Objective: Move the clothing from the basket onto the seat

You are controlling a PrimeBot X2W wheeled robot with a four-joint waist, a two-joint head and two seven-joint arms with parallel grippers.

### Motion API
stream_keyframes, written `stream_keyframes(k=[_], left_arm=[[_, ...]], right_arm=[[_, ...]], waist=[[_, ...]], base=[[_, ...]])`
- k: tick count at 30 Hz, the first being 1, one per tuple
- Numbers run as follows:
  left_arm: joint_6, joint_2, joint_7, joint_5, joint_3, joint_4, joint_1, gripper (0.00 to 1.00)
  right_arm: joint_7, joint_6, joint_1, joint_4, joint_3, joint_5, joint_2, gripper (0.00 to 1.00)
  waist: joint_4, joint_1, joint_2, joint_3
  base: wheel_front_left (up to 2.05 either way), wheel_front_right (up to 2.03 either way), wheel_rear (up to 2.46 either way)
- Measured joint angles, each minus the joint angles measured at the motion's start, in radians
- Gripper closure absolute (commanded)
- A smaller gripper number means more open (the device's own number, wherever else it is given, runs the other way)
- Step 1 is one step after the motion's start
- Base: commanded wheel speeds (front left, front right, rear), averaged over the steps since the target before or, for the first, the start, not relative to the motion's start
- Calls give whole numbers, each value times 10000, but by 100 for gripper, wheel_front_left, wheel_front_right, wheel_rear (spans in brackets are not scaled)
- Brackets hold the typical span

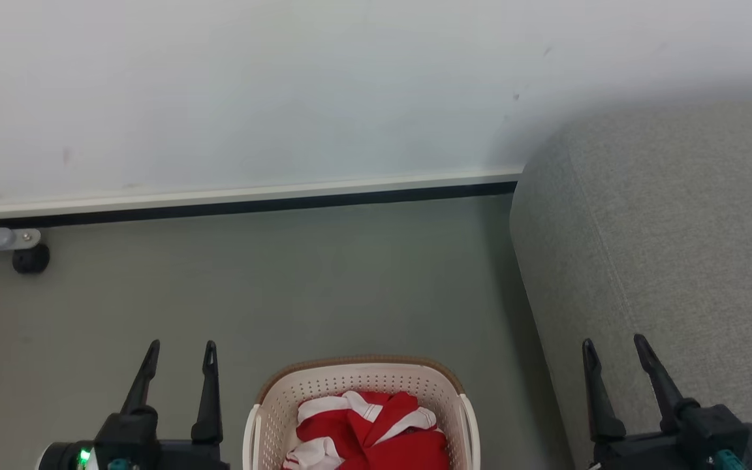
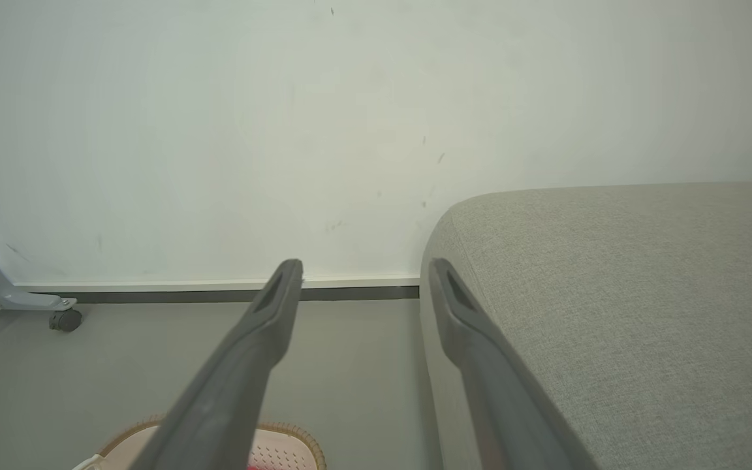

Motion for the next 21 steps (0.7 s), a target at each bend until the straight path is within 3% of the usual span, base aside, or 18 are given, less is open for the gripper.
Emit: stream_keyframes(k=[8, 21], left_arm=[[-270, -90, -2, 224, -614, 468, -654, 0], [-832, -253, 240, 1060, -1877, 2476, -2220, 0]], right_arm=[[0, -15, -470, -343, -232, -84, 19, 0], [-71, -73, -1546, -1126, -809, -163, -157, 0]], waist=[[-77, 1, 1, 993], [-583, 2, 1, 2724]], base=[[0, 0, 0], [0, 0, 0]])
